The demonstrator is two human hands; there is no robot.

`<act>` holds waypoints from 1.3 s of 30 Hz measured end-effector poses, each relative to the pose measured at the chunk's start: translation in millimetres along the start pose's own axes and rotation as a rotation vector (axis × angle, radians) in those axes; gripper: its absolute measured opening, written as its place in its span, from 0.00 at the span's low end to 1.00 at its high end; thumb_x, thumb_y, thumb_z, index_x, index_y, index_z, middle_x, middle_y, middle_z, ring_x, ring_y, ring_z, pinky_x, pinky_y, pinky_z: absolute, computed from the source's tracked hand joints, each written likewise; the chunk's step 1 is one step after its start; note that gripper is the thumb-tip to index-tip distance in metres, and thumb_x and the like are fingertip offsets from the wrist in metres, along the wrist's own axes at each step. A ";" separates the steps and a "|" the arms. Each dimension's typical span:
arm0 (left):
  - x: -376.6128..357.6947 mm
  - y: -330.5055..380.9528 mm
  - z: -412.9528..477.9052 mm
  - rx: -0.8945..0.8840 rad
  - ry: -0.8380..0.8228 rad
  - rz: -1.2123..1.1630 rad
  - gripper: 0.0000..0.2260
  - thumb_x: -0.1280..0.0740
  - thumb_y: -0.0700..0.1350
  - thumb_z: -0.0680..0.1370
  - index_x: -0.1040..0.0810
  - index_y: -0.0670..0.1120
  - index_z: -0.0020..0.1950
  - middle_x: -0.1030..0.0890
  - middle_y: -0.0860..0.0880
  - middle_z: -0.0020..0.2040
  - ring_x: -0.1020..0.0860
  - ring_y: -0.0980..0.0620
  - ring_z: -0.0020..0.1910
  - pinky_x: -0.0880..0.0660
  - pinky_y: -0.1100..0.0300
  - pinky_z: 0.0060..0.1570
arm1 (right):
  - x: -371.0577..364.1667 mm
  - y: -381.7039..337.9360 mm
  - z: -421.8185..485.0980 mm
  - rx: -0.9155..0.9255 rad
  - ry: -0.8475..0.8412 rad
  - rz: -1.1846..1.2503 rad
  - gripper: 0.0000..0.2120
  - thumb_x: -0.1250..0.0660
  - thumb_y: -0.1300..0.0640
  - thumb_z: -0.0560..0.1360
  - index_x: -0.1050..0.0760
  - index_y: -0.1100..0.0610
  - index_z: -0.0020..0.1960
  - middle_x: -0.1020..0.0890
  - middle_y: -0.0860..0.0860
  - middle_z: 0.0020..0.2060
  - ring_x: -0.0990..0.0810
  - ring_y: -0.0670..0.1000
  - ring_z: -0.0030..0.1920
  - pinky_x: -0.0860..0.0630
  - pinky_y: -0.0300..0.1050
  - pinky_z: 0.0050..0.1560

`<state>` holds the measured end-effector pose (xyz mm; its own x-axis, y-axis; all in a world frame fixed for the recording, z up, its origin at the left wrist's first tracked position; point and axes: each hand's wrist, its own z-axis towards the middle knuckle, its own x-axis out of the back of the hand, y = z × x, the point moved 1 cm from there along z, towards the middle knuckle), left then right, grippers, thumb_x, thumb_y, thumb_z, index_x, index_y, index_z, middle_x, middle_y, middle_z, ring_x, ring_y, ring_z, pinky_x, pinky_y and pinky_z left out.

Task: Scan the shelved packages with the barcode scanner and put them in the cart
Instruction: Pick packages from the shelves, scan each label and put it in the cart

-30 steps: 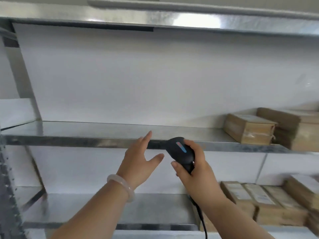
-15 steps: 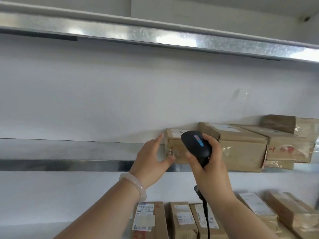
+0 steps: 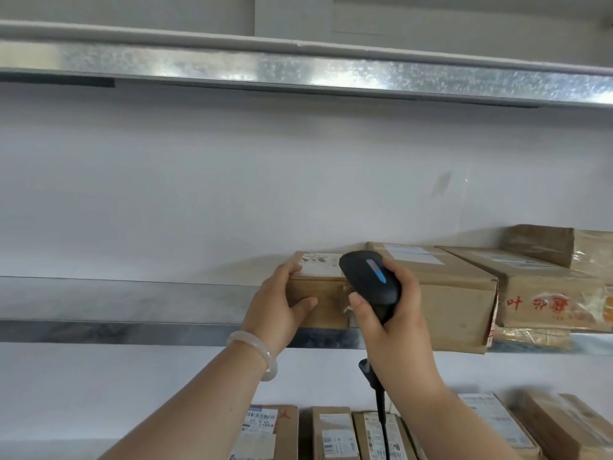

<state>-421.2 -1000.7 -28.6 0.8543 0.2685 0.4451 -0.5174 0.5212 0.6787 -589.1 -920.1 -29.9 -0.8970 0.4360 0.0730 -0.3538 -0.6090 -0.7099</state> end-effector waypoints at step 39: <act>120.8 -72.0 -76.4 -0.003 0.109 -0.368 0.25 0.29 0.40 0.76 0.30 0.62 0.67 0.32 0.57 0.68 0.30 0.68 0.64 0.20 0.65 0.46 | -114.5 -13.4 -84.8 0.113 -0.104 0.257 0.29 0.29 0.56 0.68 0.35 0.33 0.62 0.26 0.28 0.57 0.23 0.38 0.57 0.27 0.27 0.51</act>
<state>-277.0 -943.9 -68.3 0.9833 0.1471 0.1071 -0.1749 0.6013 0.7796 -459.1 -905.7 -88.2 -0.9813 0.1912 -0.0234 -0.1335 -0.7629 -0.6325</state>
